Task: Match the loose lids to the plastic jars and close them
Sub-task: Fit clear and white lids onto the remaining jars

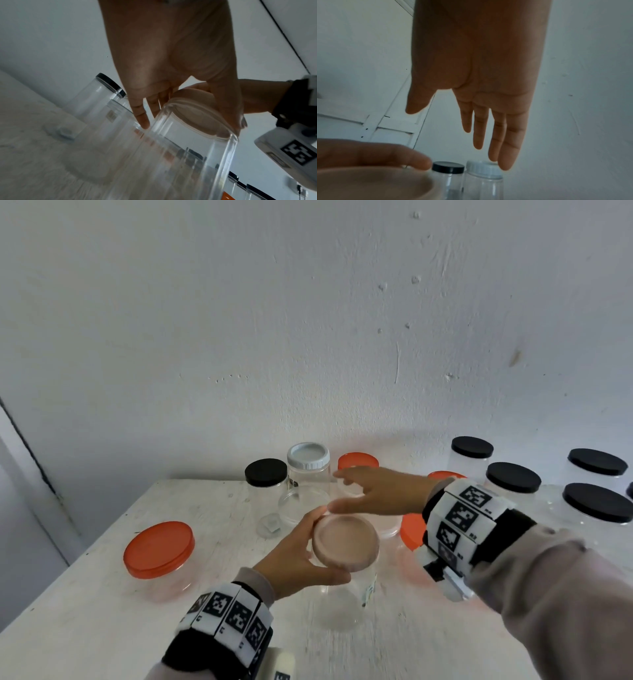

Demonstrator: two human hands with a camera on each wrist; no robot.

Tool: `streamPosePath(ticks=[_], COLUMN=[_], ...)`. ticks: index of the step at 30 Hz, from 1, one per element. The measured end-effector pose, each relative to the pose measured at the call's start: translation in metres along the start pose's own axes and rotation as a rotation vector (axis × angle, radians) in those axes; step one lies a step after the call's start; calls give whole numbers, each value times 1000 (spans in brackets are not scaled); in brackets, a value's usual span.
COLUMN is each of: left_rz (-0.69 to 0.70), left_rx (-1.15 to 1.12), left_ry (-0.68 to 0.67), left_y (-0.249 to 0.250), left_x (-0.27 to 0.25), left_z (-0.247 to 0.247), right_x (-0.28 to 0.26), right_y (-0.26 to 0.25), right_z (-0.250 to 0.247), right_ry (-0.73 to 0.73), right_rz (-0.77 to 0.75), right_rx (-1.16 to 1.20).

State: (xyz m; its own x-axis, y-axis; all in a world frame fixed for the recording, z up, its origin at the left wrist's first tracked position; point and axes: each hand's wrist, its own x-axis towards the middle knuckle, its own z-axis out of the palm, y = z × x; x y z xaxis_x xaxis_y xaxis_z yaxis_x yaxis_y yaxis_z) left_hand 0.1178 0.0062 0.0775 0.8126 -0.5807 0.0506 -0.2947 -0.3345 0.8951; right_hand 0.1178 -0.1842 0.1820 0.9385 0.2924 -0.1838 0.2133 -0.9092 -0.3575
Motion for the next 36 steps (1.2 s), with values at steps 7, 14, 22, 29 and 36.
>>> streamPosePath(ticks=[7,14,22,29,36], left_rz=[5,-1,45,-83,-345], left_rx=[34,-31,-75,64,166], left_ry=[0,83,389,552,640], left_y=[6,11,16,-12,-59], left_x=[-5,-28,-31,4,56], left_z=[-15,-84,-207,-298,-333], right_x=[47,121,183,217,263], right_y=[4,-11,-30,-21,-29], right_z=[-35,-40,-50,-52,-68], right_ry=[46,-15,-295,-450,-286], right_rz=[35,38,64,55,127], right_rx=[-134,-396,-742,-730,-642])
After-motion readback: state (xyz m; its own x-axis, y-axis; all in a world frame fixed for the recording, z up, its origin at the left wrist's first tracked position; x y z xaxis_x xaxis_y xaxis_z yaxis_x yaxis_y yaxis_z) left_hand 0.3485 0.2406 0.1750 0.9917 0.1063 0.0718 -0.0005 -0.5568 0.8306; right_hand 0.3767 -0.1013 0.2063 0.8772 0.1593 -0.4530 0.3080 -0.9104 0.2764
